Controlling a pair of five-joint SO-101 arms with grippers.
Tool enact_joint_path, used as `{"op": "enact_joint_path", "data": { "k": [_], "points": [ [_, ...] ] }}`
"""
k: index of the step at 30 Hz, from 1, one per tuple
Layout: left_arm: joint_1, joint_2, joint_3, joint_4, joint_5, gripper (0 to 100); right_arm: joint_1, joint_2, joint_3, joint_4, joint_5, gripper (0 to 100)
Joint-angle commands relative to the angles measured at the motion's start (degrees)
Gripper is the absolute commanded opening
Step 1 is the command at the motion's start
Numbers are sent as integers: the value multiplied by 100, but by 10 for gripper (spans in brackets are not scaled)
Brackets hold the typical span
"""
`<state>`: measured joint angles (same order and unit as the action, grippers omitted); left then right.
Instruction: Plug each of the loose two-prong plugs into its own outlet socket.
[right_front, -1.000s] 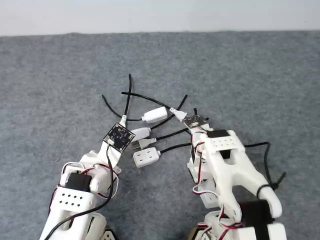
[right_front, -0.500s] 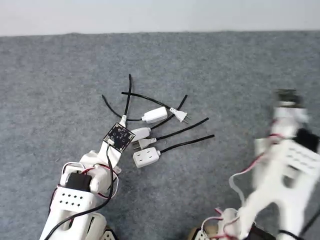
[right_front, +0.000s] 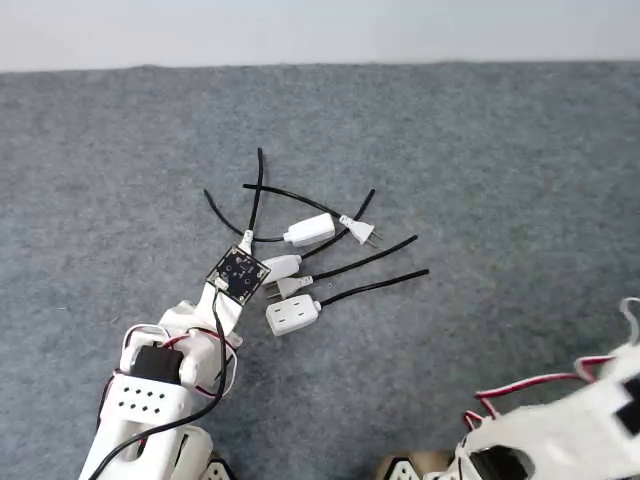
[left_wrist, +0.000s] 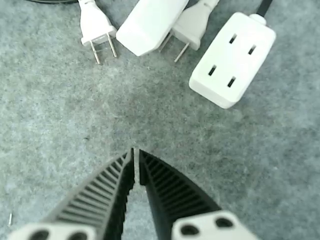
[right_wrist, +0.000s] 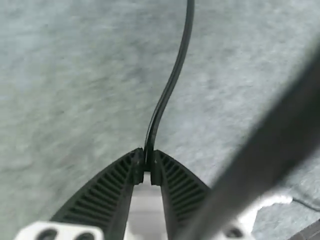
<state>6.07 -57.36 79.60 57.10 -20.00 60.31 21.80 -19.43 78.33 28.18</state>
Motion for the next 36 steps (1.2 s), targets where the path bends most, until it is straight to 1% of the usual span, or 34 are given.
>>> {"op": "enact_joint_path", "data": {
  "k": [1, 3, 4, 9, 11, 13, 15, 16, 20, 22, 24, 28, 31, 34, 36],
  "points": [
    [-44, -114, -31, -97, 44, 13, 356, 857, -1459, 92, 62, 9],
    [-44, -114, -31, -97, 44, 13, 488, 1288, -1960, 198, 79, 23],
    [-44, -114, -31, -97, 44, 13, 523, 1437, -2215, 312, 79, 50],
    [-44, -114, -31, -97, 44, 13, 532, 1807, -3288, 1068, 79, 262],
    [-44, -114, -31, -97, 44, 13, 470, 1798, -3631, 1446, 70, 300],
    [-44, -114, -31, -97, 44, 13, 365, 1789, -4018, 1877, 35, 288],
    [-44, -114, -31, -97, 44, 14, 251, 1789, -4440, 2387, 9, 248],
    [-44, -114, -31, -97, 44, 14, 189, 1780, -4607, 2501, -114, 214],
    [-35, -114, -31, -97, 44, 14, 171, 1411, -4914, 2475, -1310, 3],
    [-35, -114, -31, -97, 44, 15, 171, 1007, -4914, 2475, -1705, 32],
    [-35, -114, -31, -97, 44, 15, 119, 593, -4905, 2475, -2013, 6],
    [-9, -114, -48, -97, 26, 16, -136, -127, -4897, 2484, -2479, 8],
    [9, -114, -66, -88, 26, 26, -585, -629, -4466, 2484, -2532, 8],
    [9, -114, -171, 123, 18, 92, -1191, -1235, -3604, 2484, -2541, 8],
    [18, -114, -171, 123, 18, 141, -1648, -1701, -2901, 2475, -2655, 8]
  ]
}}
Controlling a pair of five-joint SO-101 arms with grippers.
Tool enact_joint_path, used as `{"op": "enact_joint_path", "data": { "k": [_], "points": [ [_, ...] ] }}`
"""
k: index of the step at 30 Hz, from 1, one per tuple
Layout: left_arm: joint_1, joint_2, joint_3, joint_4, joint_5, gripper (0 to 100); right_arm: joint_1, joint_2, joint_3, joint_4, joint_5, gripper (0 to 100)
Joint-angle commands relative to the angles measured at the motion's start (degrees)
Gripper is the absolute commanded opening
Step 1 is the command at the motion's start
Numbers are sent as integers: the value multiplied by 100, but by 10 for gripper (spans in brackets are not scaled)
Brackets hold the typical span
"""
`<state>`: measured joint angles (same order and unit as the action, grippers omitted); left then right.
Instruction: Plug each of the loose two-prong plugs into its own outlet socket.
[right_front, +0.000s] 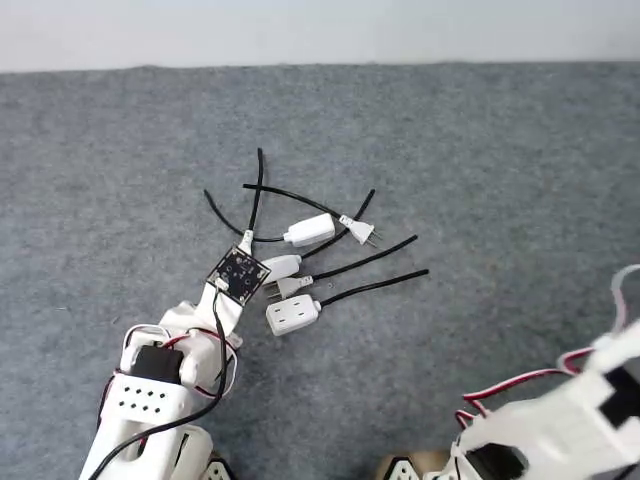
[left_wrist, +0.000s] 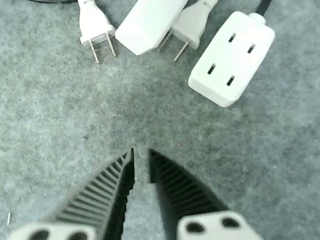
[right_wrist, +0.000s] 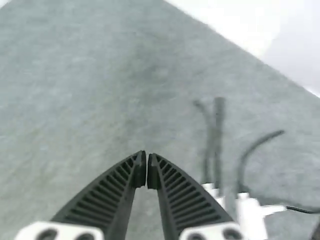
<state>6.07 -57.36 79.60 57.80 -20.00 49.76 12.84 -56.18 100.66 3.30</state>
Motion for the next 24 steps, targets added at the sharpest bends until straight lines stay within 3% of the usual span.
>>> {"op": "enact_joint_path", "data": {
  "k": [1, 6, 11, 17, 24],
  "points": [
    [44, -114, -171, 70, 18, 157, -813, -1033, 1143, 242, -246, 8],
    [888, -114, -268, -9, -536, 164, -2220, -1745, 3200, 13, -422, 9],
    [1319, -105, -796, -149, -1002, 160, -3081, -1833, 5662, -1604, -598, 9],
    [1582, -44, -1393, -220, -1424, 160, -3477, -1859, 8114, -3864, -598, 8],
    [1829, 1380, -1877, -501, -1415, 162, -3495, -1807, 8281, -3943, -589, 8]
  ]
}}
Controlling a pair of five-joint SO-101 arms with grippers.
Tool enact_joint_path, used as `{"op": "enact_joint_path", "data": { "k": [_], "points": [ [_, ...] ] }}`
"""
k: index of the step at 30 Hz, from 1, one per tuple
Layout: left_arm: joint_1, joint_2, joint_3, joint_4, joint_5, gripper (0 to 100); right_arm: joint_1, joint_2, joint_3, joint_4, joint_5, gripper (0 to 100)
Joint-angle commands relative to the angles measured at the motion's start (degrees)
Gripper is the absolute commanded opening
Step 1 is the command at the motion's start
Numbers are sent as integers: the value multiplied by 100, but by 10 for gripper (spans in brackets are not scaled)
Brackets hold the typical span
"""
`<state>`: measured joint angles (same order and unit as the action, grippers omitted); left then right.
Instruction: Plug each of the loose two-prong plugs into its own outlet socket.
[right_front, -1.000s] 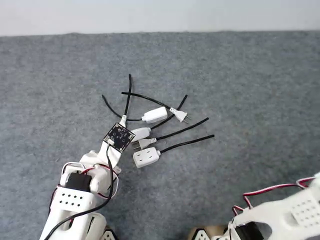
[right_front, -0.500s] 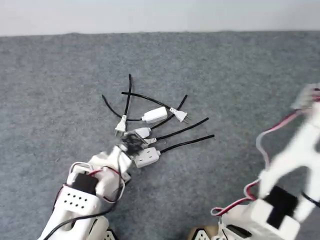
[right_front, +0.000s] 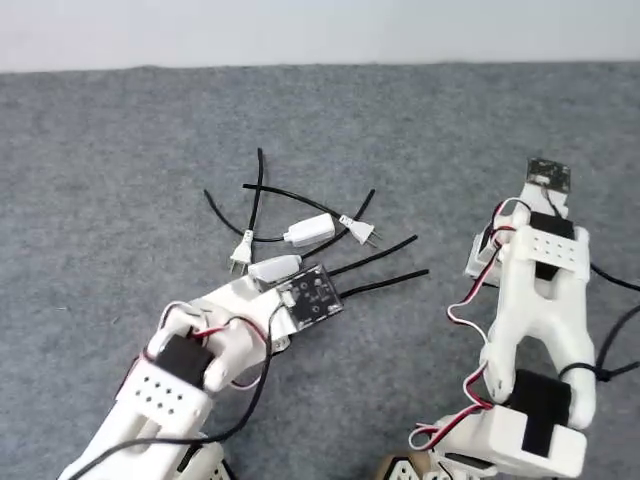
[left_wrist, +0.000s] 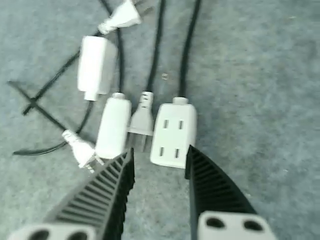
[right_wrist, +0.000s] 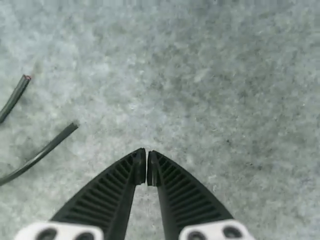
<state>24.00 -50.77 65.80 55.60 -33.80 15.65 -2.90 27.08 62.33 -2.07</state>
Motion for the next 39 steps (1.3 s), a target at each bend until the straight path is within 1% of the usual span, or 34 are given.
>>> {"op": "enact_joint_path", "data": {
  "k": [1, 8, 13, 18, 26, 28, 30, 32, 35, 39],
  "points": [
    [26, 1108, -664, -325, -26, 162, -84, -233, -44, -119, -53, 8],
    [18, 3385, -1763, -343, 360, 162, -84, -233, 141, -295, -62, 8],
    [9, 4352, -2088, -316, 369, 160, -84, -233, 141, -295, -62, 8],
    [-211, 4510, -2387, -149, 352, 161, -84, -233, 149, -268, -53, 8],
    [-211, 4510, -2369, -97, 352, 162, -84, -224, 158, -277, -26, 8],
    [-229, 4510, -2448, 79, 343, 165, -84, -224, 158, -286, -26, 8],
    [-246, 4501, -2668, 378, 343, 196, -84, -224, 158, -286, -18, 8],
    [-334, 4510, -2791, 510, 343, 235, -84, -224, 158, -286, -18, 8],
    [-431, 4563, -2809, 431, 343, 265, -84, -224, 158, -277, -18, 8],
    [-378, 4563, -2695, 343, 343, 265, -84, -224, 158, -268, -18, 8]
  ]
}}
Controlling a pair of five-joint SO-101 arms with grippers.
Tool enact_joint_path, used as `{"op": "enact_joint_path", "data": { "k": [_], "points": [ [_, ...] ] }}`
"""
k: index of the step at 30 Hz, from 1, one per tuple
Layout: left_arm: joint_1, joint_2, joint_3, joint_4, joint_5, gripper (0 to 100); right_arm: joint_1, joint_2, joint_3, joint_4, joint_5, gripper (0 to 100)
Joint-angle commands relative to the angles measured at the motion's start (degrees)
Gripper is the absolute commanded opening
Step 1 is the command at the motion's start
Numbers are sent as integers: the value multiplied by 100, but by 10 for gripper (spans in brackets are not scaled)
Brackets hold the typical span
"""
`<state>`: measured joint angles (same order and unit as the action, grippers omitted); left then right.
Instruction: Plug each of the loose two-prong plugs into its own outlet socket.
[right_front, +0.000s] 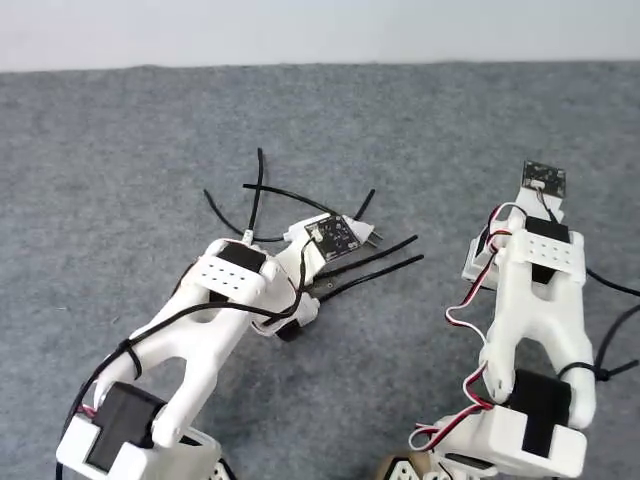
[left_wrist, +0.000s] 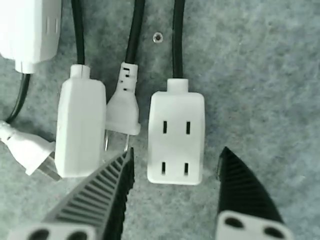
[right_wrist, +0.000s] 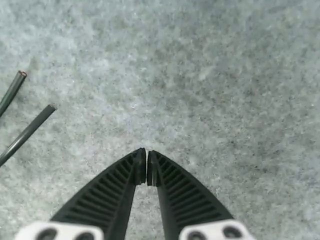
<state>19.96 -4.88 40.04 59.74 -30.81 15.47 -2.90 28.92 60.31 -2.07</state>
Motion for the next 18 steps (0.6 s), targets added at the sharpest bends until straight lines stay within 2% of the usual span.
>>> {"op": "enact_joint_path", "data": {
  "k": [1, 9, 13, 15, 18],
  "points": [
    [26, -18, -119, -70, 44, 265, -66, -224, -26, -66, -18, 8],
    [26, 422, -154, -281, 88, 265, -66, -224, -26, -57, -18, 8],
    [18, 1029, -840, 255, 308, 260, -66, -224, -26, -57, -44, 8],
    [26, 1266, -1059, 413, 413, 220, -57, -224, -26, -57, -53, 8],
    [114, 1547, -1358, 563, 677, 102, -48, -224, -26, -84, -62, 8]
  ]
}}
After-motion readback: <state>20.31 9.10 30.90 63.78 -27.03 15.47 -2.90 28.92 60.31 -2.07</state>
